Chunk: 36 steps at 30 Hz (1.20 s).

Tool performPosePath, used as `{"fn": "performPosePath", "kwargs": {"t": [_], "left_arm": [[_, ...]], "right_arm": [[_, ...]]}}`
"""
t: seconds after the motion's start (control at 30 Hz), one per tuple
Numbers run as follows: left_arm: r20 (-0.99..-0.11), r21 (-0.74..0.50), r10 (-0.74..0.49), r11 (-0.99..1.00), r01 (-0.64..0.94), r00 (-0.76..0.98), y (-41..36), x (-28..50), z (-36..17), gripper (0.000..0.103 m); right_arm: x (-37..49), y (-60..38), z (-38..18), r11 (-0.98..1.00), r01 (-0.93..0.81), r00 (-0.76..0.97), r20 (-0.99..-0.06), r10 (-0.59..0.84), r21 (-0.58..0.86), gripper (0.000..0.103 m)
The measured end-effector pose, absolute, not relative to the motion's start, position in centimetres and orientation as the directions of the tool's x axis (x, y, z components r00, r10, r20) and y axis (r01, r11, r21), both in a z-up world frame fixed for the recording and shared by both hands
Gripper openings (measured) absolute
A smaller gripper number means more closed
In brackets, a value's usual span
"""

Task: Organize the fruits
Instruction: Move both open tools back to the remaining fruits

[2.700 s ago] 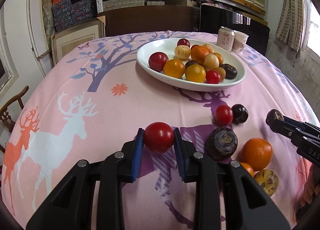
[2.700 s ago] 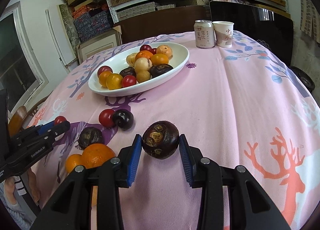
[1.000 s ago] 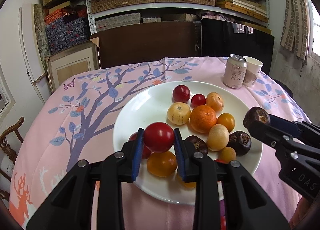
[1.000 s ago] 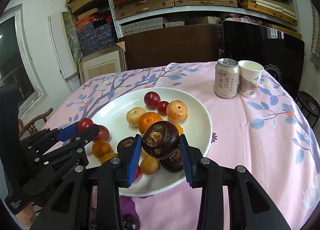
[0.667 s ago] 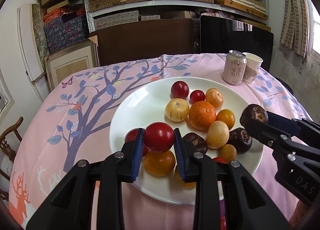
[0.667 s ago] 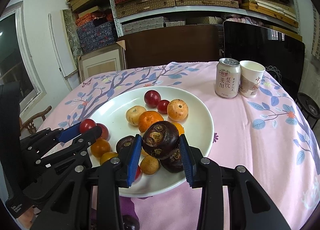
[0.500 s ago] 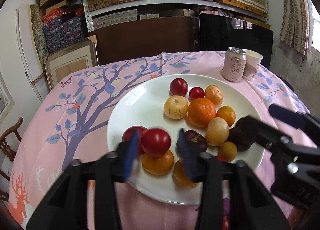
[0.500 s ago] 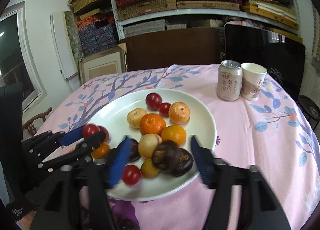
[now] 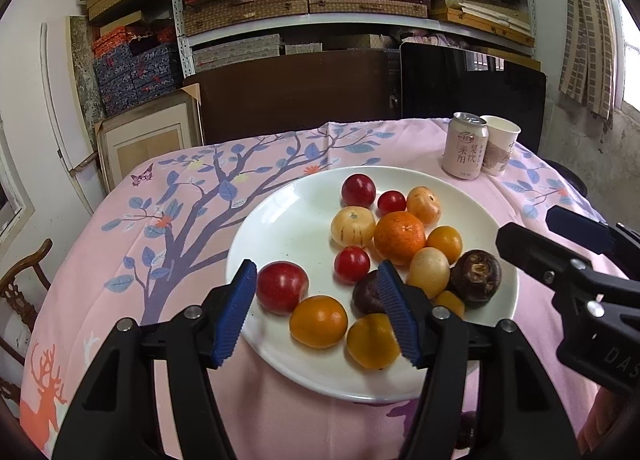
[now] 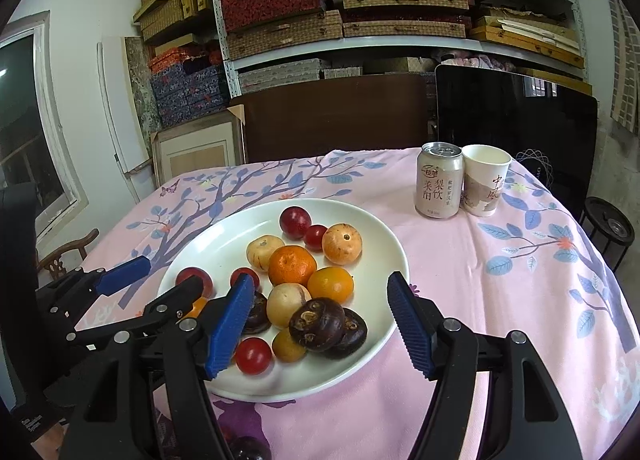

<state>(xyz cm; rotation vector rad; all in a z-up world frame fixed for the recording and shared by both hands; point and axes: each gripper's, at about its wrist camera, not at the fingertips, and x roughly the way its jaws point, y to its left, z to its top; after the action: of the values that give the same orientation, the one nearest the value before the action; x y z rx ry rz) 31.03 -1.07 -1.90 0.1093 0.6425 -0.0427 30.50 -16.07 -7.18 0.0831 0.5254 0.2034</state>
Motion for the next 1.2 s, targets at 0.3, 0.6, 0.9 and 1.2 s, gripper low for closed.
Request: {"fn": "performPosePath", "kwargs": {"t": [0.3, 0.6, 0.9, 1.2], "left_arm": [[-0.586, 0.093, -0.018, 0.992, 0.09, 0.81, -1.2, 27.6, -1.1, 0.066], [-0.629, 0.121, -0.038, 0.982, 0.146, 0.777, -0.4, 21.7, -3.0, 0.073], [-0.692, 0.02, -0.156, 0.972, 0.234, 0.704, 1.0, 14.9, -5.3, 0.074], [-0.729, 0.05, -0.172, 0.952, 0.301, 0.663, -0.8, 14.0, -6.9, 0.087]], "right_arm": [[27.1, -16.0, -7.2, 0.973, -0.183, 0.857, -0.462, 0.23, 0.143, 0.071], [19.9, -17.4, -9.3, 0.966, -0.202, 0.833, -0.491, 0.255, 0.161, 0.075], [14.5, -18.4, -11.9, 0.936, -0.264, 0.777, -0.524, 0.349, 0.233, 0.081], [15.0, -19.4, -12.8, 0.93, -0.215, 0.752, -0.558, 0.352, 0.297, 0.088]]}}
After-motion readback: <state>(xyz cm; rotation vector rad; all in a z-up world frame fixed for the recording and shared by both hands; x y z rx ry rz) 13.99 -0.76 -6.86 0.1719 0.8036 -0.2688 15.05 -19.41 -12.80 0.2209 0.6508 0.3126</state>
